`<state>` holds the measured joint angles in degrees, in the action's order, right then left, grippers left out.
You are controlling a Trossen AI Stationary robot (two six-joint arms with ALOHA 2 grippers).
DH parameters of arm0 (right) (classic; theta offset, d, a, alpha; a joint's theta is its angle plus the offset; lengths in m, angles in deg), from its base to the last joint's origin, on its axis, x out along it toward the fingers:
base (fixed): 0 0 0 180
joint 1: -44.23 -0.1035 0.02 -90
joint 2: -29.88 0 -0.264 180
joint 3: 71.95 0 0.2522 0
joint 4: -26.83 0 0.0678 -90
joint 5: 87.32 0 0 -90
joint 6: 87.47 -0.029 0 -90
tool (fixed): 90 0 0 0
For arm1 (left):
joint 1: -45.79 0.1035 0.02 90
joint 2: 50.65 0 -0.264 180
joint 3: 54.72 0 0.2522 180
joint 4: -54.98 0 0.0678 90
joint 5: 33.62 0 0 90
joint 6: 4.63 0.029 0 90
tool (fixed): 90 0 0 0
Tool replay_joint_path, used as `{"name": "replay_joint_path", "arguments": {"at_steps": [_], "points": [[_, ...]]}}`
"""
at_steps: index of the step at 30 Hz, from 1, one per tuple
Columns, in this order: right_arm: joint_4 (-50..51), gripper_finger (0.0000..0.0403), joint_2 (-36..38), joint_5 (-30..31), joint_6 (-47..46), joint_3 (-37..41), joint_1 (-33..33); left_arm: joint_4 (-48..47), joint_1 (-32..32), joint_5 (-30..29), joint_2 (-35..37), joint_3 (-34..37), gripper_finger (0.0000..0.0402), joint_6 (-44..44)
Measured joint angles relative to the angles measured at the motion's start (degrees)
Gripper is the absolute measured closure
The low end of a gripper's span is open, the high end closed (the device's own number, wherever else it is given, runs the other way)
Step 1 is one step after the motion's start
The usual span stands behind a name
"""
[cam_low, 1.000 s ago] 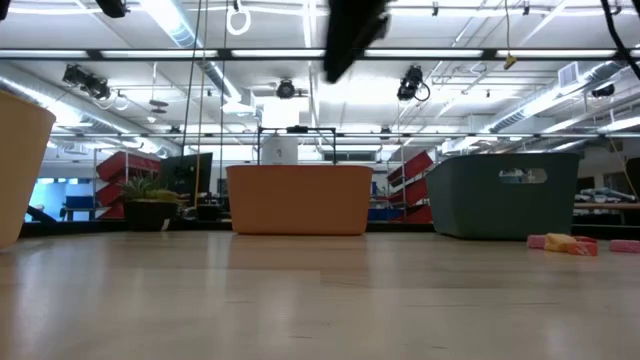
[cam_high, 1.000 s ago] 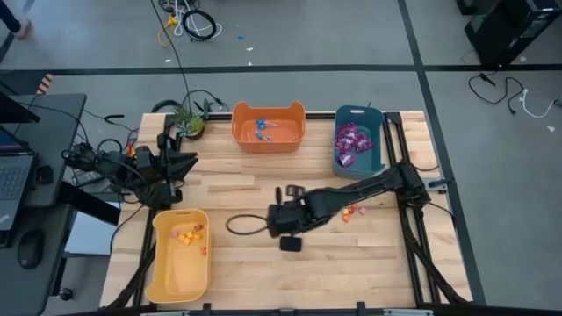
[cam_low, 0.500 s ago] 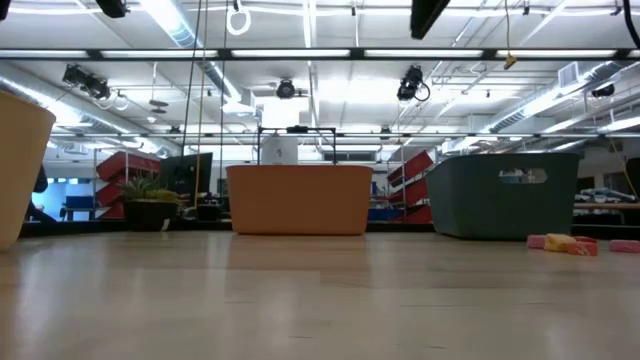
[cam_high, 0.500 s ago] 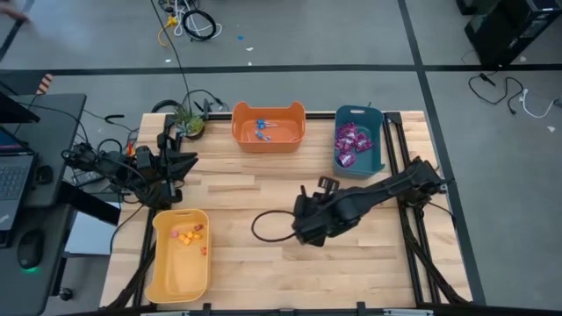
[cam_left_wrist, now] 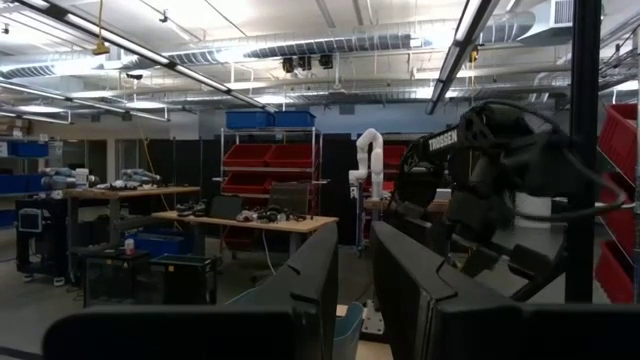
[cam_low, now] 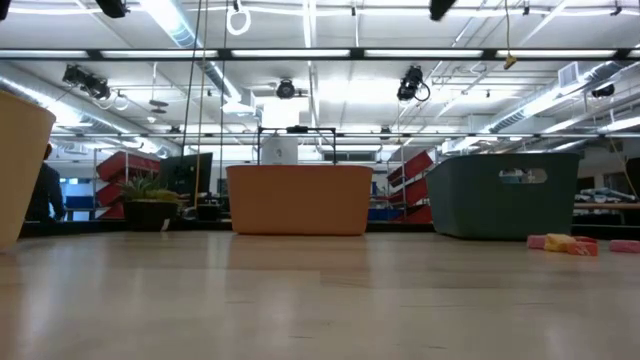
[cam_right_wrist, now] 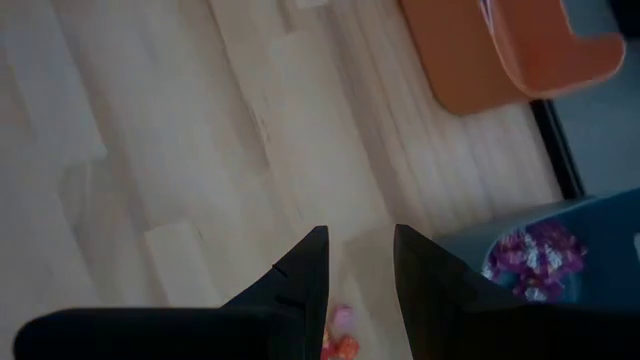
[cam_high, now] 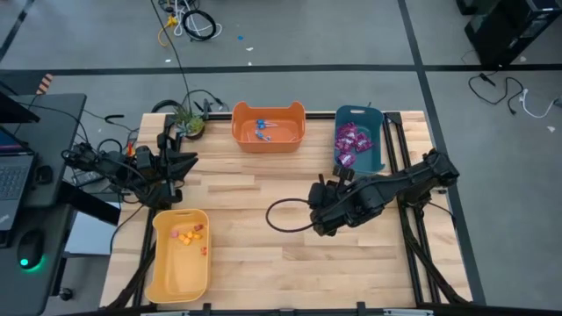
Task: Sort candy
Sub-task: Put the left pink candy into the yellow bin
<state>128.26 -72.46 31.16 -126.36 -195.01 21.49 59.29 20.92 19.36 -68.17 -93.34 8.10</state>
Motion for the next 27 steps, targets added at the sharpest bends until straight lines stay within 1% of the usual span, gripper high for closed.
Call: {"name": "replay_joint_path", "arguments": {"at_steps": [4, 12, 16, 21, 27], "points": [[-4.68, 0.0302, 4.89, 0.04, -2.68, 10.34, -0.27, -0.02, -0.01, 0.0, 0.0, 0.0, 0.0335, 0.0], [-23.78, 0.0302, 17.36, -1.61, -5.58, 34.53, -0.47, -0.02, 0.01, 0.0, 0.0, 0.0, 0.0335, 0.0], [-31.92, 0.0302, 22.02, -2.94, -6.97, 44.7, -0.26, -0.02, 0.0, 0.0, 0.0, 0.0, 0.0335, 0.0], [-38.45, 0.0302, 25.13, -4.12, -8.87, 54.47, -0.22, -0.02, 0.0, 0.0, 0.01, 0.0, 0.0335, 0.02], [-39.25, 0.0302, 24.75, -4.22, -12.1, 61.36, -0.17, -0.02, 0.0, 0.0, 0.0, 0.0, 0.0335, 0.02]]}}
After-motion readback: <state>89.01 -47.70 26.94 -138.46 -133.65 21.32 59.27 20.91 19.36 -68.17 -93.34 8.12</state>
